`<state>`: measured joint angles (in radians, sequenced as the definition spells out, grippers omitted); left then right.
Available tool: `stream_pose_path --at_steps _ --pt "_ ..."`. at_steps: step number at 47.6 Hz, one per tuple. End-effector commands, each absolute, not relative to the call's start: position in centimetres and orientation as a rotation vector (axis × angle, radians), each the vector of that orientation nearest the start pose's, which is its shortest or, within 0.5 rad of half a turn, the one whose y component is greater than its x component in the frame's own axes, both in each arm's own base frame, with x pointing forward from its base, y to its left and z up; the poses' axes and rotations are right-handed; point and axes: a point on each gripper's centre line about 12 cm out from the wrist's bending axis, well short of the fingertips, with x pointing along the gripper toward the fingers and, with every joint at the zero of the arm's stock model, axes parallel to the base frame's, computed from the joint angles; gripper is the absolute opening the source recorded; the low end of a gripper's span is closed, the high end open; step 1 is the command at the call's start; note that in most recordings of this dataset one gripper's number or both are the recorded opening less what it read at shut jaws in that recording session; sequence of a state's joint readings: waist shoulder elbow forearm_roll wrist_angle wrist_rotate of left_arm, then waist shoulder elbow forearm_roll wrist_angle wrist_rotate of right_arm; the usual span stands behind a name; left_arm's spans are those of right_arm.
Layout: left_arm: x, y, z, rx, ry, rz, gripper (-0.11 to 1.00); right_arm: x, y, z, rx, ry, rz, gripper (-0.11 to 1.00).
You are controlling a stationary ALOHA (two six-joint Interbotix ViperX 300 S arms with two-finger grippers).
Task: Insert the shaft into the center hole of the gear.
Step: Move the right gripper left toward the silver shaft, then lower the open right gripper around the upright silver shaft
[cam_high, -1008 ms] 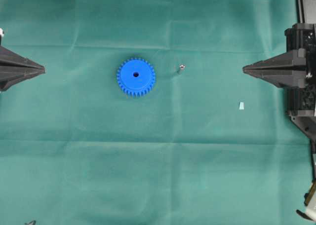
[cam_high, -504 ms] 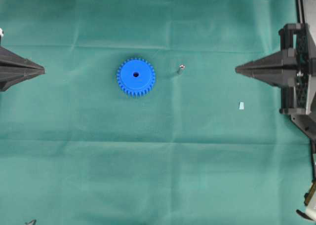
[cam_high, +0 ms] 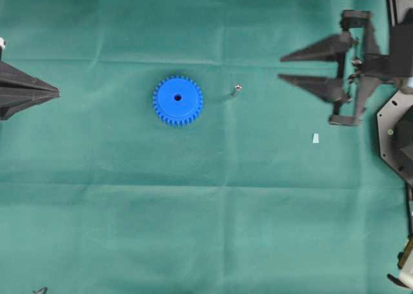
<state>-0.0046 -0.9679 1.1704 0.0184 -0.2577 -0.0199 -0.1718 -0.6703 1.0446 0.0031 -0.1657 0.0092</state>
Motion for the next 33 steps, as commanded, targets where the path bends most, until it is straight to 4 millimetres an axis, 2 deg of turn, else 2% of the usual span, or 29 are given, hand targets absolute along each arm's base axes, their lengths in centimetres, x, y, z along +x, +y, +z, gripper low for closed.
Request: stream_pose_path --at_steps 1,4,5,13,22,33 --pt "20.1 -0.2 30.2 0.002 -0.080 -0.012 0.00 26.4 -5.1 26.4 0.041 0.221 -0.195 0.73" --pt "20.1 -0.2 30.2 0.004 -0.078 -0.012 0.00 27.0 -5.4 25.4 0.047 0.256 -0.201 0.89" --pt "20.1 -0.2 30.2 0.002 -0.078 -0.012 0.00 27.2 -5.5 25.1 0.049 0.267 -0.203 0.91" --pt "20.1 -0.2 30.2 0.002 -0.078 -0.012 0.00 28.7 -6.2 22.0 0.075 0.363 -0.222 0.85" --pt "20.1 -0.2 30.2 0.004 -0.078 -0.012 0.00 29.7 -7.0 18.7 0.110 0.436 -0.251 0.85" --pt "20.1 -0.2 30.2 0.004 -0.077 -0.012 0.00 30.3 -7.9 16.0 0.140 0.485 -0.287 0.84"
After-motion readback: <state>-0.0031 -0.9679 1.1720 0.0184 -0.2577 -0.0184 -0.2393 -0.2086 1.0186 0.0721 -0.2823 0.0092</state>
